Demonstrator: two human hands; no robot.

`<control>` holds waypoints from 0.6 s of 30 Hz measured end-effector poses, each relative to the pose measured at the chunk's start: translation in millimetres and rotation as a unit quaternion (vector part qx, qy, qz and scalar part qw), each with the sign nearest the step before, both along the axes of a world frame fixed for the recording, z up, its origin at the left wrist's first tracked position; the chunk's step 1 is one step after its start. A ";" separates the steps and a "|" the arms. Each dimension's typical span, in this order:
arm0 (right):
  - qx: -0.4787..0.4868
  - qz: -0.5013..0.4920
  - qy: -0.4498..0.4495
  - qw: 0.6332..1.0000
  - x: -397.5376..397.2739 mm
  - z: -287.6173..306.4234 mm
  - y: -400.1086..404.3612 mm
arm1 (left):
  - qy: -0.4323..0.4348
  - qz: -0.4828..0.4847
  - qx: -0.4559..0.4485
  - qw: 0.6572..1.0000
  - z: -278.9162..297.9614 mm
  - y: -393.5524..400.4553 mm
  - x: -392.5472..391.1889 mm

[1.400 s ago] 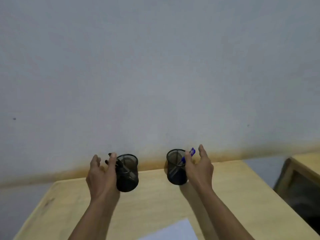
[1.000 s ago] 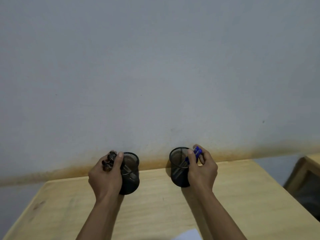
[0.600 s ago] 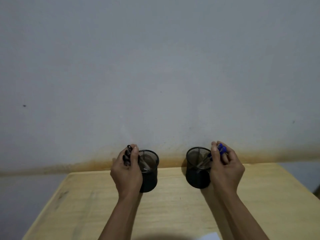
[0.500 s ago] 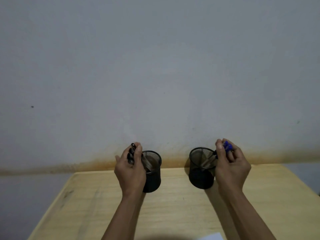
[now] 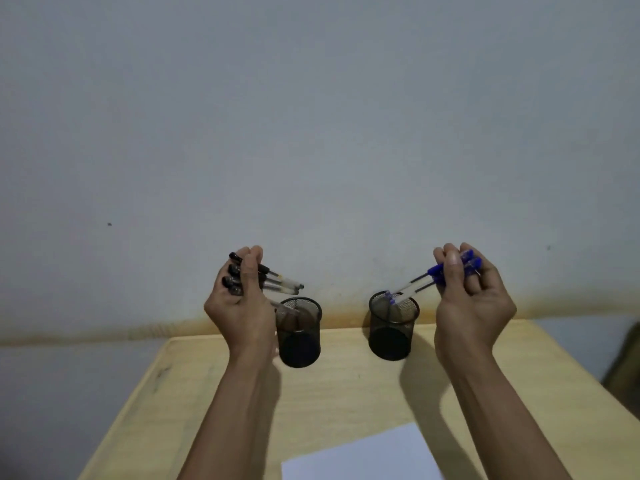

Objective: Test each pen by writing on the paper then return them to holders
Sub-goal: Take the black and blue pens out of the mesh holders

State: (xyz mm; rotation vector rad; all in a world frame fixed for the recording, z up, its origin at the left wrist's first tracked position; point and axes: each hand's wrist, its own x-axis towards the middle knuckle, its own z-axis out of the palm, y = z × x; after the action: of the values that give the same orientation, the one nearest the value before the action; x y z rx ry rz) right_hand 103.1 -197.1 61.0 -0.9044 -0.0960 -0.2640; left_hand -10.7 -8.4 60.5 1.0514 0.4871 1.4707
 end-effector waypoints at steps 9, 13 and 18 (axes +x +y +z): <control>0.005 0.025 0.154 0.988 -40.4 -69.0 -19.0 | -0.028 -0.040 -0.154 0.987 -62.2 -45.0 -38.4; -0.011 0.002 0.216 0.976 -37.2 -96.4 -22.0 | 0.014 -0.033 -0.245 0.969 -91.3 -48.0 -36.9; -0.113 -0.024 0.246 0.962 -27.2 -111.9 -23.8 | 0.145 0.032 -0.262 0.954 -104.2 -41.0 -34.0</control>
State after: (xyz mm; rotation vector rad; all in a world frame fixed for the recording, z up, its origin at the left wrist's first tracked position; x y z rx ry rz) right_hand 75.9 -220.9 -50.9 -1.1773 0.3634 -0.0659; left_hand -44.7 -49.4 -43.7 0.8263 1.0655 1.1466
